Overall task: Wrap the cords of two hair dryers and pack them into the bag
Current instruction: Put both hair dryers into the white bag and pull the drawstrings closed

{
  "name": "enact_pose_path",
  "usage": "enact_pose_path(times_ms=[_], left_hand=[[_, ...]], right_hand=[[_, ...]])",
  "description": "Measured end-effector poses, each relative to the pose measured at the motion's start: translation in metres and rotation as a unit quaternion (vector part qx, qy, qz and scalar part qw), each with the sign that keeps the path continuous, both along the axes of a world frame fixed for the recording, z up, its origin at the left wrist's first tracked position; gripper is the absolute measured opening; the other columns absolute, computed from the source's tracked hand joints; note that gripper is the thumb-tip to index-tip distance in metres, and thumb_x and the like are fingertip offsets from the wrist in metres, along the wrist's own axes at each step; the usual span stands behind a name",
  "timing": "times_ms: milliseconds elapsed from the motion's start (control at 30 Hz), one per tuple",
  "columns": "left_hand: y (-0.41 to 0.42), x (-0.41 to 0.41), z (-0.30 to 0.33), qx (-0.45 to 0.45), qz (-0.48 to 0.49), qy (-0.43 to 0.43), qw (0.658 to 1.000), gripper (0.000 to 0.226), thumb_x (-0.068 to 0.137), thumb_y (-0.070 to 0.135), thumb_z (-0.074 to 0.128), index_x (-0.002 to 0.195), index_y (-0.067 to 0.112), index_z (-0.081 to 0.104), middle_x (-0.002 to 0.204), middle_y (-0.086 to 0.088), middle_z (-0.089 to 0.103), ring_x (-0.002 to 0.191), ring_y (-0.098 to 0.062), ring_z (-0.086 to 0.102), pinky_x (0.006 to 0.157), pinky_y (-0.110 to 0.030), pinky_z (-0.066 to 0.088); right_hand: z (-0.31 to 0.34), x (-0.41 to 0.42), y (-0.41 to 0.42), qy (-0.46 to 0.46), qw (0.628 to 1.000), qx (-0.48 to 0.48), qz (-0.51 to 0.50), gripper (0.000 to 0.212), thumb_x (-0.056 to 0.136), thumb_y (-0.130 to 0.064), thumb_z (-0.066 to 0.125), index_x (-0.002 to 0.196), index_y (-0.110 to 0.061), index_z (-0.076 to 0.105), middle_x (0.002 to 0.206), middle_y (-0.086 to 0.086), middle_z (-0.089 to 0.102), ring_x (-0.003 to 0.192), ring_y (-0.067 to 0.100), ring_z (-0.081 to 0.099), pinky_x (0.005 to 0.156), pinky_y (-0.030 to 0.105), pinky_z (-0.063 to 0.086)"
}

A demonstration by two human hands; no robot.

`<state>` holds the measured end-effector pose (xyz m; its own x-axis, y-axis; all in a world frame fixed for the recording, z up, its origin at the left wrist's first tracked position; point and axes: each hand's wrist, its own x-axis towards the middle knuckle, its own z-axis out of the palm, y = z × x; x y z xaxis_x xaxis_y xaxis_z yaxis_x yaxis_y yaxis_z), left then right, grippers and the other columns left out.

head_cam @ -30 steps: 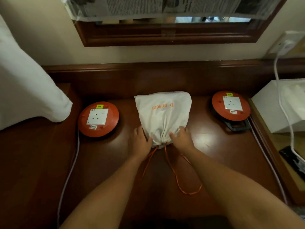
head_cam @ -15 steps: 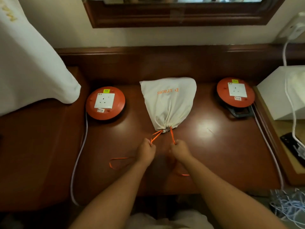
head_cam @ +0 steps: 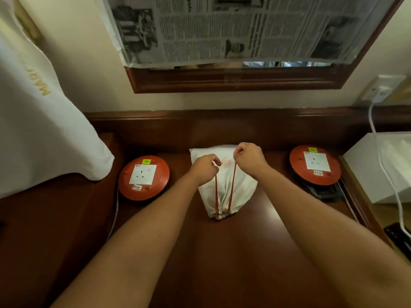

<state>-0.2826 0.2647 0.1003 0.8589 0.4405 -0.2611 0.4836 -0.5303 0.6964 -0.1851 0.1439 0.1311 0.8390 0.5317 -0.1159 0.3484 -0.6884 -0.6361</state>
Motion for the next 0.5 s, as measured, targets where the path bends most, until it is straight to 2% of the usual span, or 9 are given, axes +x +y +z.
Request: enact_pose_path(times_ms=[100, 167, 233, 333, 433, 500], left_hand=[[0.017, 0.028, -0.007, 0.064, -0.040, 0.020, 0.997, 0.029, 0.086, 0.003, 0.049, 0.105, 0.019, 0.064, 0.098, -0.006, 0.069, 0.069, -0.017, 0.058, 0.066, -0.031, 0.047], [0.029, 0.050, -0.013, 0.112, -0.046, 0.015, 0.993, 0.032, 0.087, 0.005, 0.047, 0.108, 0.021, 0.066, 0.110, -0.004, 0.068, 0.093, -0.022, 0.061, 0.082, -0.035, 0.048], [0.043, 0.069, -0.024, 0.125, -0.041, 0.005, 0.991, 0.033, 0.089, 0.007, 0.046, 0.107, 0.023, 0.068, 0.120, -0.001, 0.066, 0.112, -0.024, 0.057, 0.096, -0.042, 0.045], [0.058, 0.086, -0.045, 0.129, -0.024, 0.014, 0.991, 0.030, 0.093, 0.014, 0.045, 0.106, 0.027, 0.069, 0.123, 0.004, 0.065, 0.121, -0.023, 0.051, 0.104, -0.044, 0.037], [0.064, 0.098, -0.066, 0.135, -0.012, 0.026, 0.990, 0.030, 0.097, 0.017, 0.044, 0.115, 0.028, 0.066, 0.127, 0.005, 0.061, 0.128, -0.023, 0.039, 0.108, -0.045, 0.023], [0.065, 0.104, -0.076, 0.115, 0.010, -0.006, 0.993, 0.036, 0.094, 0.009, 0.044, 0.119, 0.024, 0.066, 0.126, 0.001, 0.060, 0.127, -0.025, 0.041, 0.111, -0.048, 0.027]], right_hand=[[-0.006, 0.032, 0.018, 0.031, 0.999, 0.011, 0.027, 0.017, 0.088, -0.004, 0.053, 0.086, -0.006, 0.069, 0.086, 0.005, 0.066, 0.081, 0.020, 0.062, 0.065, 0.026, 0.048], [-0.016, 0.056, 0.028, 0.044, 0.998, 0.006, 0.038, 0.019, 0.089, -0.002, 0.052, 0.089, -0.007, 0.071, 0.087, 0.003, 0.064, 0.082, 0.017, 0.059, 0.063, 0.023, 0.044], [-0.029, 0.078, 0.037, 0.057, 0.998, -0.002, 0.029, 0.022, 0.090, -0.001, 0.051, 0.092, -0.006, 0.072, 0.091, 0.005, 0.064, 0.085, 0.017, 0.059, 0.067, 0.024, 0.043], [-0.052, 0.101, 0.047, 0.069, 0.998, -0.011, 0.010, 0.019, 0.087, -0.001, 0.055, 0.097, -0.006, 0.071, 0.100, 0.013, 0.067, 0.094, 0.025, 0.062, 0.072, 0.028, 0.047], [-0.072, 0.116, 0.054, 0.082, 0.996, -0.022, -0.012, 0.019, 0.084, 0.000, 0.059, 0.101, -0.007, 0.066, 0.105, 0.014, 0.065, 0.100, 0.028, 0.061, 0.080, 0.033, 0.052], [-0.081, 0.121, 0.059, 0.086, 0.996, -0.022, -0.026, 0.022, 0.083, -0.004, 0.065, 0.104, -0.005, 0.062, 0.105, 0.014, 0.063, 0.100, 0.027, 0.060, 0.083, 0.033, 0.052]])
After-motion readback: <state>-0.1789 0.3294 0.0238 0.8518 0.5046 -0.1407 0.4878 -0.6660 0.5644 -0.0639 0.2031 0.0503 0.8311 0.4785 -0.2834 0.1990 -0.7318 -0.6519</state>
